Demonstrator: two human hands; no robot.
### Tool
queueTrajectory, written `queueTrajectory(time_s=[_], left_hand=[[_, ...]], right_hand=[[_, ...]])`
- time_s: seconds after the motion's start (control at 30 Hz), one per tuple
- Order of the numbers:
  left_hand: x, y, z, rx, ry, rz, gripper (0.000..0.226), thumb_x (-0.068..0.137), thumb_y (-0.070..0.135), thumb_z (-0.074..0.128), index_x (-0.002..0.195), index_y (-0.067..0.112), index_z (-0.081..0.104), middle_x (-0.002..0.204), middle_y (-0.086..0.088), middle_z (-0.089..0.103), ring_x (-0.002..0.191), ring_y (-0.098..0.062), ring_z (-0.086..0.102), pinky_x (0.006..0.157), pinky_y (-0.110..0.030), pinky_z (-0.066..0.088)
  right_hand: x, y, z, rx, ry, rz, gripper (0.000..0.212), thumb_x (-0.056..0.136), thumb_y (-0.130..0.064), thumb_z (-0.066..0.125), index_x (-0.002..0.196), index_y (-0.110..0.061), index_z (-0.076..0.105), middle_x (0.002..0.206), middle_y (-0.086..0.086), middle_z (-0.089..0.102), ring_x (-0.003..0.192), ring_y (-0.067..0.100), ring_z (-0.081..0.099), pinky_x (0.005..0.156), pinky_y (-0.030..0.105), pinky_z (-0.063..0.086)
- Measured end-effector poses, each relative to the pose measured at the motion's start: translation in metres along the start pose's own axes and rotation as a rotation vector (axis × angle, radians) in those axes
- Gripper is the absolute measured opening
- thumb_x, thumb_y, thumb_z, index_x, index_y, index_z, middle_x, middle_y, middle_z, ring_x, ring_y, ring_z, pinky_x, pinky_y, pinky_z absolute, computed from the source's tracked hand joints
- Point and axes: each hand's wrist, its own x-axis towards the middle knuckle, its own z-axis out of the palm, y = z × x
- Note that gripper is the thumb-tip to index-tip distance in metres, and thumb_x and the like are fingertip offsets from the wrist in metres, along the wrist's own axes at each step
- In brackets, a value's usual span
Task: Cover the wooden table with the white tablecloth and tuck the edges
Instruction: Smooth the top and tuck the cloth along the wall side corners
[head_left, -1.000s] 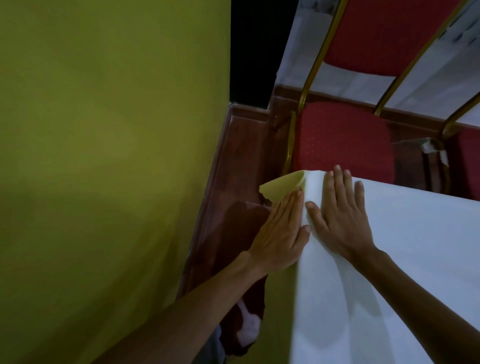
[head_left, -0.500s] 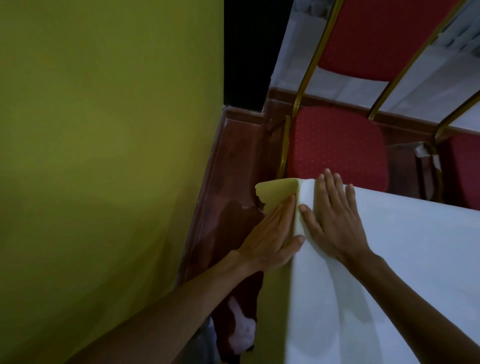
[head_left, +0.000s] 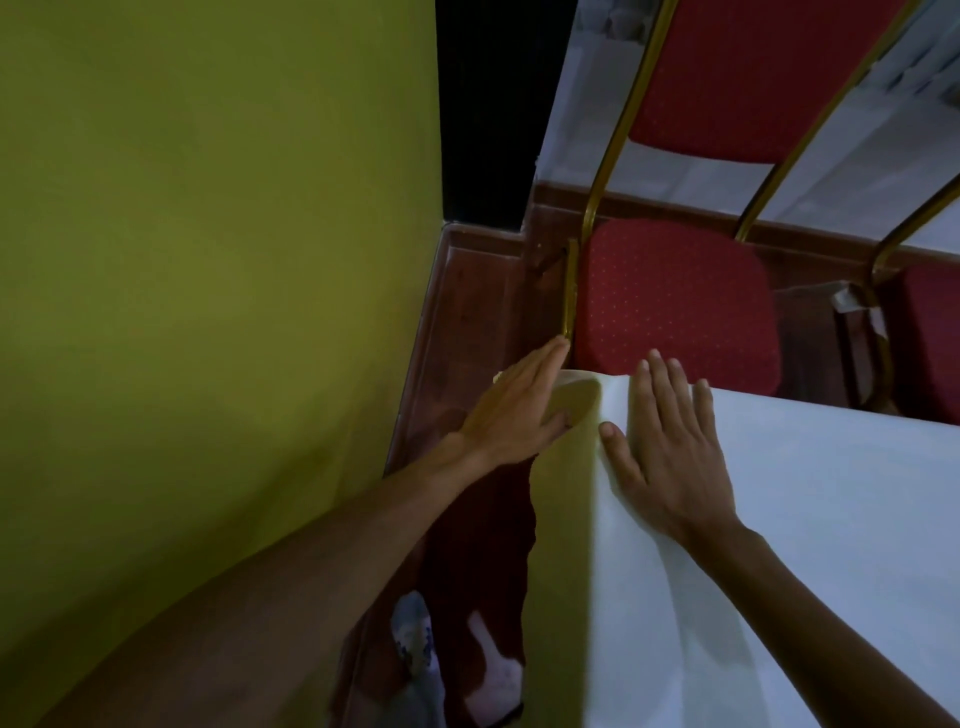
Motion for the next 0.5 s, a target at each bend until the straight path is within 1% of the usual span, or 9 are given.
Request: queueTrajectory(time_s=[0.07, 0.13, 0.2, 0.23, 0.27, 0.3, 0.33, 0.4, 0.5], left_hand=[[0.021, 0.004, -0.001, 0.034, -0.056, 0.026, 0.078, 0.094, 0.029, 0.061, 0.158, 0.009, 0.021, 0.164, -0.01, 0.026, 0.152, -0.023, 0.023, 0.123, -0.043, 0.026], [0.036, 0.009, 0.0, 0.015, -0.132, 0.034, 0.062, 0.093, 0.021, 0.062, 0.15, 0.014, 0.041, 0.152, -0.008, 0.047, 0.142, -0.024, 0.041, 0.115, -0.042, 0.038], [0.043, 0.011, 0.0, -0.027, -0.153, 0.035, 0.033, 0.092, 0.017, 0.058, 0.123, 0.017, 0.065, 0.119, -0.005, 0.07, 0.109, -0.024, 0.066, 0.091, -0.046, 0.055], [0.042, 0.01, -0.001, -0.029, -0.147, 0.023, 0.024, 0.09, 0.017, 0.054, 0.108, 0.015, 0.069, 0.101, -0.006, 0.073, 0.091, -0.027, 0.069, 0.078, -0.047, 0.057], [0.04, 0.009, -0.001, -0.016, -0.133, 0.01, 0.022, 0.088, 0.017, 0.049, 0.098, 0.014, 0.068, 0.088, -0.008, 0.072, 0.079, -0.03, 0.069, 0.068, -0.048, 0.056], [0.037, 0.007, -0.001, 0.015, -0.117, 0.005, 0.022, 0.087, 0.019, 0.046, 0.094, 0.013, 0.066, 0.082, -0.009, 0.071, 0.073, -0.032, 0.067, 0.063, -0.048, 0.055], [0.033, 0.004, -0.003, 0.056, -0.1, 0.005, 0.022, 0.089, 0.022, 0.045, 0.096, 0.012, 0.064, 0.08, -0.01, 0.07, 0.071, -0.034, 0.066, 0.06, -0.047, 0.054], [0.022, -0.005, -0.002, 0.145, -0.075, -0.008, 0.02, 0.093, 0.026, 0.052, 0.105, 0.011, 0.061, 0.085, -0.013, 0.071, 0.076, -0.039, 0.068, 0.06, -0.045, 0.053], [0.003, -0.021, 0.003, 0.244, -0.08, -0.075, 0.025, 0.093, 0.015, 0.059, 0.117, 0.009, 0.06, 0.097, -0.018, 0.071, 0.087, -0.043, 0.068, 0.063, -0.043, 0.047]], right_hand=[[0.001, -0.001, 0.0, -0.003, 0.002, 0.002, 0.078, 0.105, -0.056, 0.017, 0.161, -0.003, 0.012, 0.17, 0.015, 0.008, 0.159, 0.027, 0.002, 0.127, 0.055, 0.008], [0.0, -0.001, 0.0, -0.005, 0.009, 0.0, 0.077, 0.105, -0.055, 0.019, 0.161, -0.003, 0.013, 0.17, 0.015, 0.009, 0.159, 0.027, 0.003, 0.127, 0.054, 0.008], [-0.001, -0.001, 0.0, -0.005, 0.016, 0.002, 0.077, 0.105, -0.055, 0.02, 0.161, -0.003, 0.014, 0.17, 0.016, 0.01, 0.159, 0.027, 0.004, 0.127, 0.054, 0.009], [-0.001, -0.001, -0.001, -0.005, 0.019, 0.001, 0.077, 0.105, -0.055, 0.02, 0.161, -0.003, 0.014, 0.17, 0.015, 0.011, 0.159, 0.027, 0.004, 0.127, 0.054, 0.009], [-0.001, -0.001, -0.001, -0.002, 0.02, 0.001, 0.077, 0.105, -0.055, 0.019, 0.161, -0.003, 0.015, 0.17, 0.015, 0.011, 0.159, 0.027, 0.004, 0.127, 0.054, 0.009], [-0.001, -0.001, -0.001, 0.001, 0.024, 0.001, 0.077, 0.104, -0.056, 0.019, 0.161, -0.003, 0.015, 0.17, 0.015, 0.012, 0.159, 0.027, 0.005, 0.127, 0.054, 0.009], [-0.001, -0.001, -0.002, 0.002, 0.028, 0.0, 0.078, 0.104, -0.056, 0.019, 0.161, -0.002, 0.016, 0.17, 0.016, 0.012, 0.159, 0.028, 0.006, 0.127, 0.054, 0.009], [-0.001, -0.001, -0.002, -0.006, 0.031, -0.005, 0.078, 0.104, -0.056, 0.02, 0.16, -0.002, 0.017, 0.169, 0.016, 0.014, 0.158, 0.029, 0.007, 0.127, 0.055, 0.01], [0.0, -0.001, -0.002, -0.011, 0.032, 0.002, 0.077, 0.104, -0.055, 0.021, 0.16, -0.002, 0.018, 0.169, 0.016, 0.015, 0.158, 0.029, 0.008, 0.127, 0.055, 0.01]])
